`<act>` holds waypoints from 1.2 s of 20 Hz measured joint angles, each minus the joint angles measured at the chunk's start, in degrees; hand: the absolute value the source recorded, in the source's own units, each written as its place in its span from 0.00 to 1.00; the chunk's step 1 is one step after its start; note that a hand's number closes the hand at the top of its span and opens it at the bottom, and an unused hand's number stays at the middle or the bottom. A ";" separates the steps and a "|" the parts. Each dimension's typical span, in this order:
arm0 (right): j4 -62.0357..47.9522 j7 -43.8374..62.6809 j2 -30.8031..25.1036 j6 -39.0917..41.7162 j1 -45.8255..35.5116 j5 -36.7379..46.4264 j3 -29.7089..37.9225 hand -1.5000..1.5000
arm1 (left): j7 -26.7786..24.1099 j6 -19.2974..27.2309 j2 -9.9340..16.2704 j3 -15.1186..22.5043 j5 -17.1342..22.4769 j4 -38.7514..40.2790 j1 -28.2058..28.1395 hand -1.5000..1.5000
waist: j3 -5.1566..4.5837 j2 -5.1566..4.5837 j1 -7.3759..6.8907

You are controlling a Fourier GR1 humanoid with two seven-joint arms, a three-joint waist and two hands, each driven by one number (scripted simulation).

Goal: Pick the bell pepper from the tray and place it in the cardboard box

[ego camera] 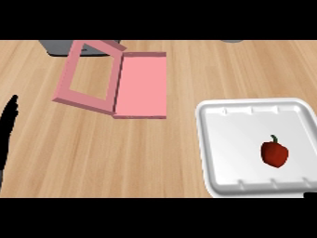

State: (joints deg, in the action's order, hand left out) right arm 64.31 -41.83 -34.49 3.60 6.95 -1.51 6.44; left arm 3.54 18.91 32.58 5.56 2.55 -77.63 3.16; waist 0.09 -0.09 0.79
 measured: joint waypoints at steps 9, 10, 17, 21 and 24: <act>0.32 9.67 -10.88 1.89 -2.91 13.65 -6.14 0.00 | -1.75 -2.30 -0.05 -1.19 -0.39 3.22 1.87 0.50 | -0.17 -0.06 -1.01; 1.26 11.93 -11.42 2.55 -3.44 14.92 -7.24 0.00 | -1.40 -2.28 -0.19 -1.12 -0.60 2.96 2.14 0.50 | -0.17 -0.03 -1.05; 3.96 24.84 -12.45 10.35 -9.38 21.23 -13.19 0.00 | -0.75 -2.15 -1.90 -1.19 -2.39 3.14 2.89 0.50 | -0.14 0.03 -1.22; 4.21 30.44 -10.54 13.32 -12.52 24.31 -14.73 0.00 | -1.09 -3.40 -2.17 -2.56 -3.07 4.09 3.45 0.50 | -0.12 0.05 -1.11; 2.78 30.90 -9.47 14.02 -13.29 27.17 -14.73 0.00 | -0.26 -3.86 -3.00 -3.05 -4.14 2.56 2.46 0.50 | -0.10 0.07 -1.07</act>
State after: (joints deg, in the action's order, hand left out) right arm 67.09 -10.92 -43.95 17.62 -6.34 25.65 -8.28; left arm 3.28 15.05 29.58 2.50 -1.59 -75.06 5.63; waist -0.01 -0.02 -0.27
